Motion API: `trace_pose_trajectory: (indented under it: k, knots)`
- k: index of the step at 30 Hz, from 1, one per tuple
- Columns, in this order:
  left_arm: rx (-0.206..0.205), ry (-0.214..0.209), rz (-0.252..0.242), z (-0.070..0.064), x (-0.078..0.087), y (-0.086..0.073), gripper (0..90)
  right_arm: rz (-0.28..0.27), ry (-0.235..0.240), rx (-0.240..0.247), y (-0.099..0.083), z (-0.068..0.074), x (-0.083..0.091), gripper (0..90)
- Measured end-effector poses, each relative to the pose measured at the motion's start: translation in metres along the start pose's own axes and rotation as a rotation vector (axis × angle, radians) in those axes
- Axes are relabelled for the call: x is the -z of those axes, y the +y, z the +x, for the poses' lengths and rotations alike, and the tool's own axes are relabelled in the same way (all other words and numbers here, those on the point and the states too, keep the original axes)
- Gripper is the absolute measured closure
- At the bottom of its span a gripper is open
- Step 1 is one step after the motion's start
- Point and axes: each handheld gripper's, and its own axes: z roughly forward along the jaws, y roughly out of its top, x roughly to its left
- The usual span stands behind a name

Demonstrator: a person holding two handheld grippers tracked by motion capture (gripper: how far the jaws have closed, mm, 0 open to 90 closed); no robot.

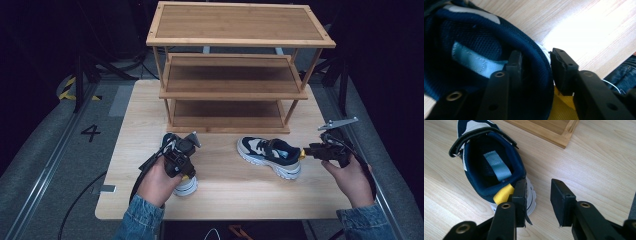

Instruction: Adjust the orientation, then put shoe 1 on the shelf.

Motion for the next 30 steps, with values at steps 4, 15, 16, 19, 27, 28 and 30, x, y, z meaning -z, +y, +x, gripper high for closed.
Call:
trace_pose_trajectory:
  k: [4,15,16,19,27,28,30]
  knots:
    - [-0.045,0.04,-0.018,-0.004,0.007,0.001,70.8,-0.009,0.0,-0.01,-0.001,-0.001,0.003,66.4]
    - [-0.178,0.052,-0.138,-0.023,0.036,0.016,74.3,0.001,-0.017,-0.026,-0.012,-0.004,0.006,66.4]
    - [-0.181,0.053,-0.143,-0.023,0.037,0.019,74.3,0.004,-0.018,-0.029,-0.013,-0.005,0.007,66.4]
    - [-0.194,0.06,-0.151,-0.022,0.037,0.029,74.2,0.005,-0.028,-0.045,-0.02,-0.007,0.01,66.4]
    - [-0.22,0.052,-0.164,-0.008,0.03,0.06,74.1,0.007,-0.054,-0.098,-0.039,-0.017,0.023,66.2]
    - [-0.22,0.055,-0.168,-0.007,0.028,0.064,74.0,0.002,-0.058,-0.101,-0.041,-0.019,0.024,66.2]
    - [-0.222,0.062,-0.171,-0.004,0.026,0.073,74.0,0.0,-0.064,-0.108,-0.046,-0.021,0.027,66.2]
